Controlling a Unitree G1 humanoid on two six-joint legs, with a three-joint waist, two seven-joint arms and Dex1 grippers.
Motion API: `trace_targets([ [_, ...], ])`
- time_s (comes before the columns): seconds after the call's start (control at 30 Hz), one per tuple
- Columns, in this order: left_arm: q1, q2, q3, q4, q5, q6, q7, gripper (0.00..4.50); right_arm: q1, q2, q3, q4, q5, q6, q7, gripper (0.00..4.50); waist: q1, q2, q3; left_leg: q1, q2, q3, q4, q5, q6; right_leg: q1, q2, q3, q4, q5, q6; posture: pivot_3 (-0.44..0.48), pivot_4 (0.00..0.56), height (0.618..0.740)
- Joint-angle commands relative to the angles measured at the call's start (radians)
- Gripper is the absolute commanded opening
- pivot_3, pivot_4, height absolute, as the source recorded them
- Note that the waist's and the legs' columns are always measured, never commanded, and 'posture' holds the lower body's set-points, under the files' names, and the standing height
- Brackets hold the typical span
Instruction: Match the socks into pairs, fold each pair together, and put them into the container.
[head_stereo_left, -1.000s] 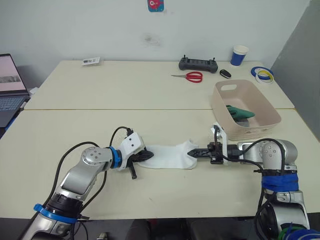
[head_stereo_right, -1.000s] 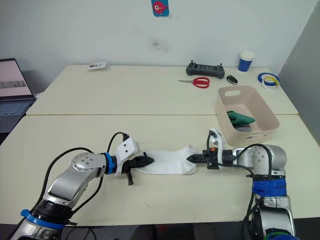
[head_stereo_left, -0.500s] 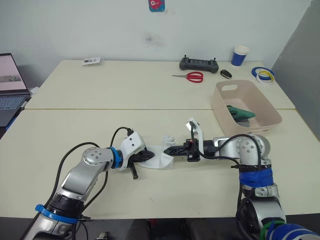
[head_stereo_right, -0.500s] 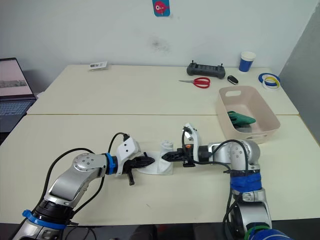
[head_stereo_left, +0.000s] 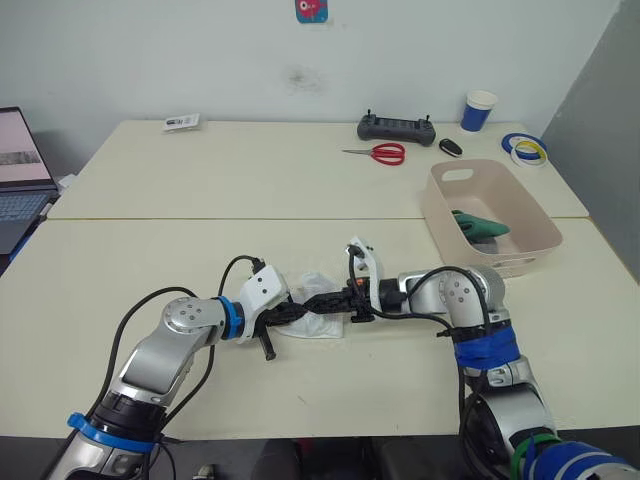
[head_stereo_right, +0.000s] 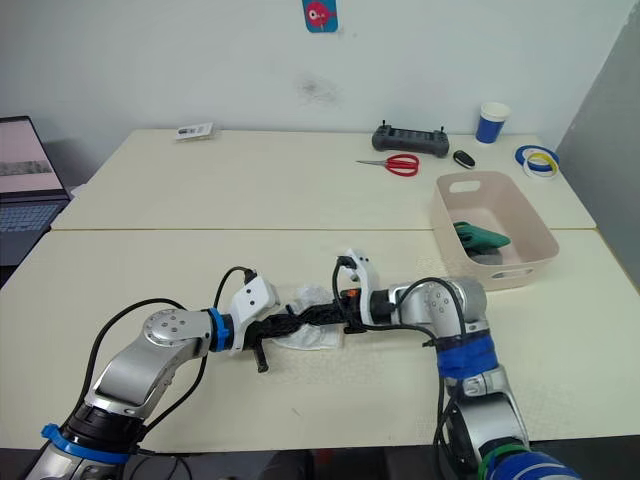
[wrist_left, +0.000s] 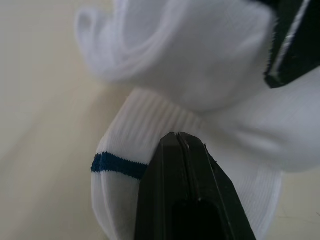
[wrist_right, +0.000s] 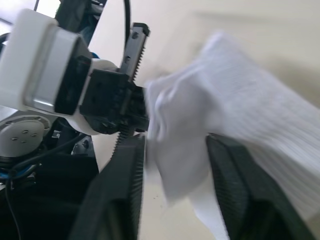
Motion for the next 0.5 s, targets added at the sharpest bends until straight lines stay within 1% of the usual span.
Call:
trace_targets([
  [0.03,0.021,0.011,-0.012,0.000,0.004,0.021,-0.005,0.00,-0.027,0.024,-0.047,-0.023,0.045,-0.005,0.017,3.24,0.000,0.000,0.000,0.000,0.000,0.000,0.000,0.000,0.000,0.000,0.000,0.000,0.000,0.000,0.000,0.000,0.150,0.740],
  [0.07,0.020,0.011,-0.012,0.002,0.004,0.020,-0.006,0.00,-0.033,0.028,-0.063,-0.028,0.063,0.009,0.026,3.51,0.000,0.000,0.000,0.000,0.000,0.000,0.000,0.000,0.000,0.000,0.000,0.000,0.000,0.000,0.000,0.000,0.150,0.740],
  [0.2,0.020,0.014,-0.012,0.005,0.004,0.018,-0.008,0.00,-0.035,0.002,-0.070,-0.063,0.104,0.004,0.074,3.51,0.000,0.000,0.000,0.000,0.000,0.000,0.000,0.000,0.000,0.000,0.000,0.000,0.000,0.000,0.000,0.000,0.150,0.740],
  [0.27,0.022,0.017,-0.011,0.004,0.003,0.016,-0.011,0.00,-0.008,-0.068,0.020,-0.116,0.052,-0.121,0.153,3.51,0.000,0.000,0.000,0.000,0.000,0.000,0.000,0.000,0.000,0.000,0.000,0.000,0.000,0.000,0.000,0.000,0.150,0.740],
  [0.33,0.022,0.020,-0.010,0.004,0.002,0.015,-0.014,0.00,0.043,-0.158,0.161,-0.164,-0.076,-0.369,0.263,3.51,0.000,0.000,0.000,0.000,0.000,0.000,0.000,0.000,0.000,0.000,0.000,0.000,-0.001,0.000,0.000,0.000,0.150,0.740],
  [0.37,0.022,0.021,-0.010,0.005,0.001,0.014,-0.015,0.00,0.062,-0.185,0.207,-0.170,-0.126,-0.468,0.296,3.14,0.000,0.000,0.000,0.000,0.000,0.000,0.000,0.000,0.000,0.000,0.000,-0.001,-0.001,0.000,0.000,0.000,0.150,0.740],
  [0.4,0.022,0.024,-0.009,0.006,0.001,0.013,-0.017,0.00,0.080,-0.196,0.242,-0.170,-0.162,-0.549,0.322,2.95,-0.001,0.000,0.000,0.000,0.000,0.000,0.000,0.000,0.000,0.000,0.000,-0.001,-0.001,0.000,0.000,0.000,0.150,0.740],
  [0.5,0.020,0.028,-0.010,0.007,-0.002,0.013,-0.020,0.00,0.114,-0.189,0.320,-0.120,-0.266,-0.735,0.344,1.89,-0.007,0.000,0.000,0.000,0.000,0.000,-0.001,0.000,0.000,0.000,0.000,0.000,-0.001,0.000,0.000,0.000,0.150,0.740],
])
